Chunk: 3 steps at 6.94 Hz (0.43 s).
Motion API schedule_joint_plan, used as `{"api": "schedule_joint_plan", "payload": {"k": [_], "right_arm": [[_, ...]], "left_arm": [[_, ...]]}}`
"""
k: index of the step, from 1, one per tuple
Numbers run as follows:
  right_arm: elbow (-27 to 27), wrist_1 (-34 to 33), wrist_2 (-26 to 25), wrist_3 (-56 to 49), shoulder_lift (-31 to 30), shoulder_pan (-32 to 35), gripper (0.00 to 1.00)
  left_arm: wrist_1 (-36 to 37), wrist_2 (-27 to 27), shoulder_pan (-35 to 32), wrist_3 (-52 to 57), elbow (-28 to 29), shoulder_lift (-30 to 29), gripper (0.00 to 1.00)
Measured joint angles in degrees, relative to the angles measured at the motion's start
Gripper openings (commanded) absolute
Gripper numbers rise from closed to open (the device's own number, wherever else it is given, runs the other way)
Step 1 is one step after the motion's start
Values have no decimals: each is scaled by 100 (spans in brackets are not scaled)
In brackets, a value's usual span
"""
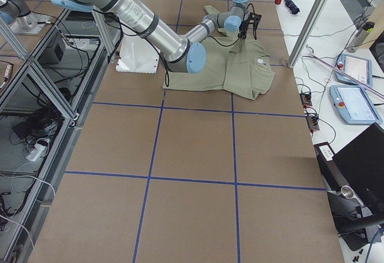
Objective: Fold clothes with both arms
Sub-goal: 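Carry the held sleeve across the shirt toward the opposite shoulder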
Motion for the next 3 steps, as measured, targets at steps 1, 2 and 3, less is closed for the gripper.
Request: {"api": "schedule_joint_plan", "payload": {"k": [1, 2, 3], "right_arm": [[-405, 217, -254, 71, 258, -160, 0], [-623, 419, -440, 96, 362, -291, 0], [-743, 577, -651, 106, 412, -430, 0]], "left_arm": [[4, 0, 0, -2, -45, 8, 100], [8, 2, 3, -6, -68, 14, 100], [12, 0, 5, -8, -75, 18, 100]]}}
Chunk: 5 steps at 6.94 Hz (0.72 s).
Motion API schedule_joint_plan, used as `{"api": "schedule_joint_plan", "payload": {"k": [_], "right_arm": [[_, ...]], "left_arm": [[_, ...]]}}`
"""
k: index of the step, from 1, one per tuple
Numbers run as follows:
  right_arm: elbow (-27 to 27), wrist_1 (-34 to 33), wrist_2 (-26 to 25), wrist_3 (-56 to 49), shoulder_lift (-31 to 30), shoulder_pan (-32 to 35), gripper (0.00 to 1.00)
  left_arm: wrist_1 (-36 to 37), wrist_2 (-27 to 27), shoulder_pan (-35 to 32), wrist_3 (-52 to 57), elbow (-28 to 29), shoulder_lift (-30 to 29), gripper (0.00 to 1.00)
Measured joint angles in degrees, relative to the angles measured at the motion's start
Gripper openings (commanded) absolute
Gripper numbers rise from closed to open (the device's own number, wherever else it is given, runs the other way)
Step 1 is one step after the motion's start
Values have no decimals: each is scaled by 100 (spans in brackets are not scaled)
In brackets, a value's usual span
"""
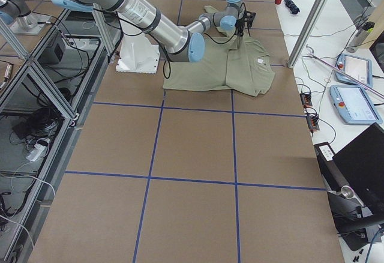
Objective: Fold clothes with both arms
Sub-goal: 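Carry the held sleeve across the shirt toward the opposite shoulder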
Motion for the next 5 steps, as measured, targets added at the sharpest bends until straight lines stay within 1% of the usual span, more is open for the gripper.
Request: {"api": "schedule_joint_plan", "payload": {"k": [1, 5], "right_arm": [[-84, 105, -156, 6, 65, -102, 0], [-389, 327, -507, 28, 355, -357, 0]], "left_arm": [[2, 1, 1, 1, -1, 2, 100], [-3, 5, 1, 8, 8, 39, 100]]}}
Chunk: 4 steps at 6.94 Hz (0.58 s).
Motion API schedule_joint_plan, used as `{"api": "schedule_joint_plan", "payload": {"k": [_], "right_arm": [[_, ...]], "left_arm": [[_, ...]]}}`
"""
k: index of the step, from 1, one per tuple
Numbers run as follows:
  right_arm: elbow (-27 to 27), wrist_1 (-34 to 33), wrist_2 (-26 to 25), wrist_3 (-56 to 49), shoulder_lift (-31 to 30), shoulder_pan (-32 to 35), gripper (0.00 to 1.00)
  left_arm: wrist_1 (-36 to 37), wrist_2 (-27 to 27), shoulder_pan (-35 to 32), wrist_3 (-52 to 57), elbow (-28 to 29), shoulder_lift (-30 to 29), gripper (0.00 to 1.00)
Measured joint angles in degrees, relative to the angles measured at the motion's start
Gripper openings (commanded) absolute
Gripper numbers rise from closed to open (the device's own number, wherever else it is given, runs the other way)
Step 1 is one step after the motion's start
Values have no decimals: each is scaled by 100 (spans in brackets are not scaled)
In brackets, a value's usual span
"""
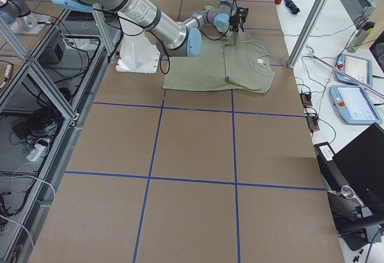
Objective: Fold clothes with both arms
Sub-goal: 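Carry the held sleeve across the shirt toward the opposite shoulder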
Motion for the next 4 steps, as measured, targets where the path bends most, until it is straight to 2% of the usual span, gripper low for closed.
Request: {"api": "schedule_joint_plan", "payload": {"k": [4], "right_arm": [[-259, 157, -292, 14, 202, -117, 0]], "left_arm": [[-10, -3, 7, 10, 19, 26, 100]]}}
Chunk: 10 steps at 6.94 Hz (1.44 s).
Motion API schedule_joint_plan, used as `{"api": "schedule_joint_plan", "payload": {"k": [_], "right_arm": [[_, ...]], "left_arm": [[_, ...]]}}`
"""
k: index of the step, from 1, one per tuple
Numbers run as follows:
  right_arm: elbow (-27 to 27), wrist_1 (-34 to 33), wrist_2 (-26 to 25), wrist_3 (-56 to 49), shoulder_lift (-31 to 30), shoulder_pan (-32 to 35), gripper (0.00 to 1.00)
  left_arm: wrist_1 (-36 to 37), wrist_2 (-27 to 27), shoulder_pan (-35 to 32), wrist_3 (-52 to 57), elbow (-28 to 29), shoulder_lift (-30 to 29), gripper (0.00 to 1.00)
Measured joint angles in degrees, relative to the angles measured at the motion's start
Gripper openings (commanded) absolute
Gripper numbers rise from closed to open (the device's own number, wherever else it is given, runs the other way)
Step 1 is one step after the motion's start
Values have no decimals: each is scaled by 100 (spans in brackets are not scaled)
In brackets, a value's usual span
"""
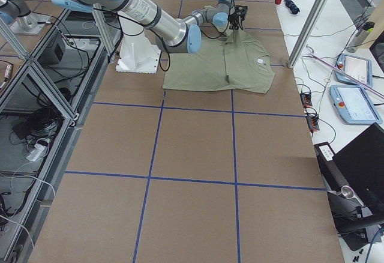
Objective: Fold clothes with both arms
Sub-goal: 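Carry the held sleeve across the shirt toward the opposite shoulder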
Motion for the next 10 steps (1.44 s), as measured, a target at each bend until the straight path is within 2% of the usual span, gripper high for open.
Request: {"api": "schedule_joint_plan", "payload": {"k": [1, 3, 4, 6, 8, 9, 10], "right_arm": [[-9, 2, -100, 2, 33, -66, 12], [-83, 3, -183, 3, 143, -144, 80], [-144, 2, -239, 3, 198, -179, 98], [-197, 3, -320, 120, 265, -217, 99], [34, -33, -177, 555, 254, -87, 99], [417, -172, 91, 656, 35, 104, 99], [1069, -448, 437, 630, -419, 316, 99]], "left_arm": [[4, 3, 1, 2, 5, 7, 100], [6, 3, 1, -12, 17, 16, 100], [7, -1, 2, -15, 22, 18, 100], [7, -3, 24, -3, 25, 18, 100], [-1, 7, 248, -7, 76, 19, 100], [-7, 20, 382, -4, 195, 15, 100], [-7, 20, 480, -47, 361, 3, 100]]}}
